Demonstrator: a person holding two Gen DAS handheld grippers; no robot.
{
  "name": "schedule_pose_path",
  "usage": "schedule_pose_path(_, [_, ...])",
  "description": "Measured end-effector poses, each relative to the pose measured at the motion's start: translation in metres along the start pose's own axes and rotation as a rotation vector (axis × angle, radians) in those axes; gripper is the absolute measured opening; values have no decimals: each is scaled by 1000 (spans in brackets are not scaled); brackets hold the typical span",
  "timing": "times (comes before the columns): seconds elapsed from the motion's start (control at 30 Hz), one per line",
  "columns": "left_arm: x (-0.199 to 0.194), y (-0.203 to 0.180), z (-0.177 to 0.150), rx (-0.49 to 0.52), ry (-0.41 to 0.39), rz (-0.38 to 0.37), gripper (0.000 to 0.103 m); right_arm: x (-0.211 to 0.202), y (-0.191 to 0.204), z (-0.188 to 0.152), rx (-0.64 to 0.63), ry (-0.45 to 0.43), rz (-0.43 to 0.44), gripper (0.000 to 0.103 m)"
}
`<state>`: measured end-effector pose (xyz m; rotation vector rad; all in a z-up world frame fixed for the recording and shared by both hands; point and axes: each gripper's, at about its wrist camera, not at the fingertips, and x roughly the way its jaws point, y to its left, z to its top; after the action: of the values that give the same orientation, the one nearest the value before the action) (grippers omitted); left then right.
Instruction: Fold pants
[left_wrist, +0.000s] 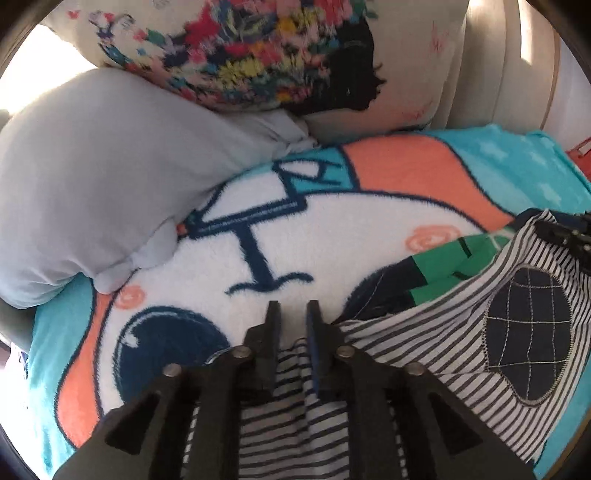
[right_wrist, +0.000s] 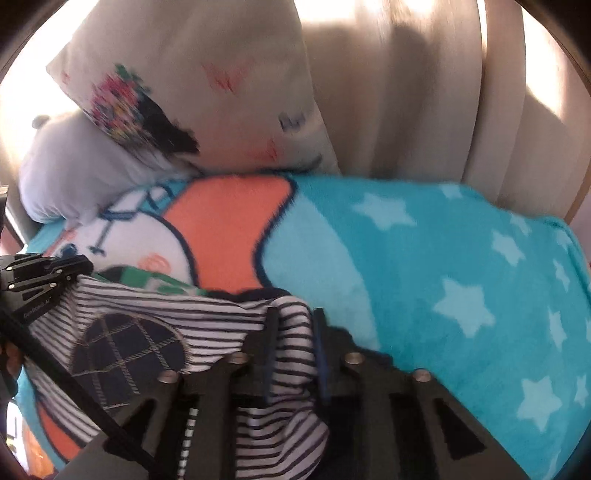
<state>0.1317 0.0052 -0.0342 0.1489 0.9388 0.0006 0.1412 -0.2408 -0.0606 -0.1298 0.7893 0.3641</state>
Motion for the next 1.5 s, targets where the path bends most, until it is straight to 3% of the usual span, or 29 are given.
schedule_pose_path(0.13, [-34, 26, -5, -72, -47, -84, 47, -7, -12, -5, 49, -16, -3, 65])
schedule_pose_path(0.2, [-53, 40, -12, -111, -94, -71, 54, -28, -21, -6, 90, -73, 3, 65])
schedule_pose_path(0.3, [-72, 66, -26, -171, -138, 4, 55, -56, -18, -8, 109, -136, 46, 65])
schedule_pose_path(0.4, [-65, 91, -42, -235, -103, 115, 55, -64, 4, -6, 86, -133, 177, 65])
schedule_pose_path(0.53, [-39, 113, -67, -324, 7, 66, 55, -46, 47, 2, 45, -70, 358, 65])
schedule_pose_path(0.67, [-38, 118, -84, -374, -35, 34, 57, -13, 102, 14, 7, 9, 522, 65])
schedule_pose_path(0.77, [-33, 121, -89, -393, -63, 46, 64, 7, 140, 16, -35, 57, 584, 65])
schedule_pose_path(0.87, [-40, 133, -93, -417, -74, 18, 65, 38, 159, 18, -38, 122, 546, 65])
schedule_pose_path(1.03, [-67, 157, -97, -460, -138, -26, 65, 34, 154, 22, -8, 107, 507, 61])
schedule_pose_path(1.13, [-86, 174, -107, -489, -175, 116, 65, 21, 165, 19, -54, 83, 425, 63])
schedule_pose_path(1.2, [-88, 183, -115, -513, -163, 141, 65, 9, 174, 23, -94, 46, 392, 65])
schedule_pose_path(1.33, [-91, 187, -133, -546, -160, -4, 65, -16, 200, 32, -152, 15, 511, 65])
schedule_pose_path(1.4, [-94, 179, -143, -535, -168, -75, 65, -20, 222, 37, -192, 43, 615, 65])
schedule_pose_path(1.5, [-95, 167, -156, -519, -176, -122, 64, -17, 263, 39, -274, 86, 676, 65])
